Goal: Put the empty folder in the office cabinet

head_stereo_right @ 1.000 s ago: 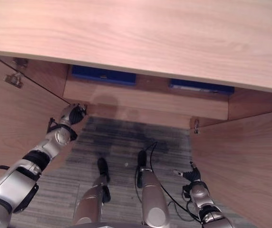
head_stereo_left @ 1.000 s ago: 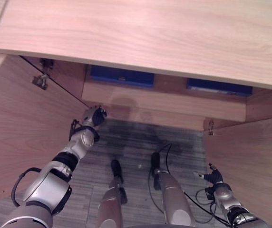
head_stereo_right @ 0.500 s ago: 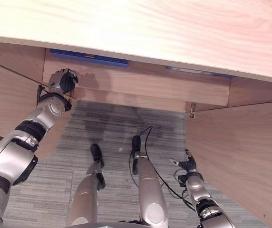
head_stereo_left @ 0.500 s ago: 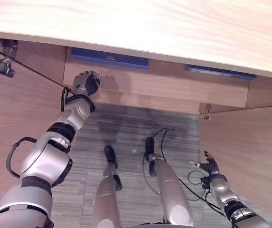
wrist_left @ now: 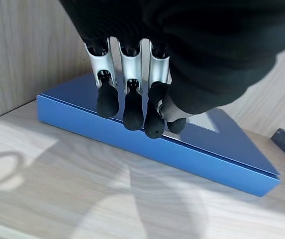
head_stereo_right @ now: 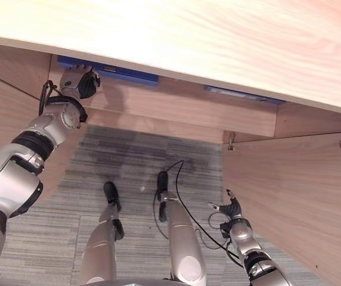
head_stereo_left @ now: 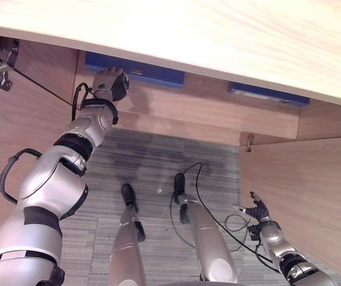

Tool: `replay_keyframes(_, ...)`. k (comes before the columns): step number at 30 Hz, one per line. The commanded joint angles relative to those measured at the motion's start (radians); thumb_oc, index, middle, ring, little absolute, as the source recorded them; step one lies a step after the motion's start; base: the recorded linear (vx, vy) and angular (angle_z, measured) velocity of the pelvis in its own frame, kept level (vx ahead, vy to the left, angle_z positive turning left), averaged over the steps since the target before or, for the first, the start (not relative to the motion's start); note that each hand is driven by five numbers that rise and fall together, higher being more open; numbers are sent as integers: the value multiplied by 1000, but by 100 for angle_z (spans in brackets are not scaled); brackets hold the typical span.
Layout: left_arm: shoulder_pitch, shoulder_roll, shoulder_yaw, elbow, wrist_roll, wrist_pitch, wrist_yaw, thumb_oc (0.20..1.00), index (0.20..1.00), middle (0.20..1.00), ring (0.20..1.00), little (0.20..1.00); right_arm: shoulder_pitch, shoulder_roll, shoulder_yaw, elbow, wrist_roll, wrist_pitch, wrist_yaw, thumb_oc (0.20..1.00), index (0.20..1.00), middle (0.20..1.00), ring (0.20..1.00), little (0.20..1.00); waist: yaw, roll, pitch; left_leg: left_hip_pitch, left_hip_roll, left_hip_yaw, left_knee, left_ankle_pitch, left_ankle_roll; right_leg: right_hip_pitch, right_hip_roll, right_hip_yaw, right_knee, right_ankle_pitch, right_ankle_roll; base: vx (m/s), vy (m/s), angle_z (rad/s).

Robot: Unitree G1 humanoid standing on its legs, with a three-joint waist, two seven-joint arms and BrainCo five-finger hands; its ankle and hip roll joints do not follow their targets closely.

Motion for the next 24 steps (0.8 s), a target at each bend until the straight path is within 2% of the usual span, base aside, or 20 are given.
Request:
replay_keyframes(1, -93, 30, 29, 43, 10, -14, 17, 200, 200, 200, 200, 200, 45, -26, 6, -12, 53, -29, -6, 1000, 1000, 1000, 1000, 1000, -13, 6, 0, -20, 42, -63, 63, -74, -67, 1, -77, -21, -38, 59, 122, 84, -10, 4)
replay_keyframes(10, -120, 35, 61, 36, -81, -29, 18, 200, 200, 200, 200, 200, 50, -22, 0, -52, 75, -38, -13, 1000, 1000, 1000, 1000, 1000, -23, -7, 12, -112, 50, -80, 108, -85, -67, -68, -84, -20, -20, 62, 121, 9, -11, 3)
replay_keyframes(16, -137, 27, 119, 1, -205, -49, 43, 200, 200, 200, 200, 200, 51, -17, -10, -81, 86, -46, -27, 1000, 1000, 1000, 1000, 1000, -24, -11, 28, -166, 51, -93, 134, -96, -63, -117, -91, -23, 1, 57, 119, 8, -8, 2)
replay_keyframes(24, -156, 28, 169, 8, -329, -72, 40, 200, 200, 200, 200, 200, 47, -18, -10, -81, 99, -47, -27, 1000, 1000, 1000, 1000, 1000, -41, -14, 13, -292, 59, -113, 277, -159, -40, -226, -98, -5, 118, 18, 102, -7, -5, 6)
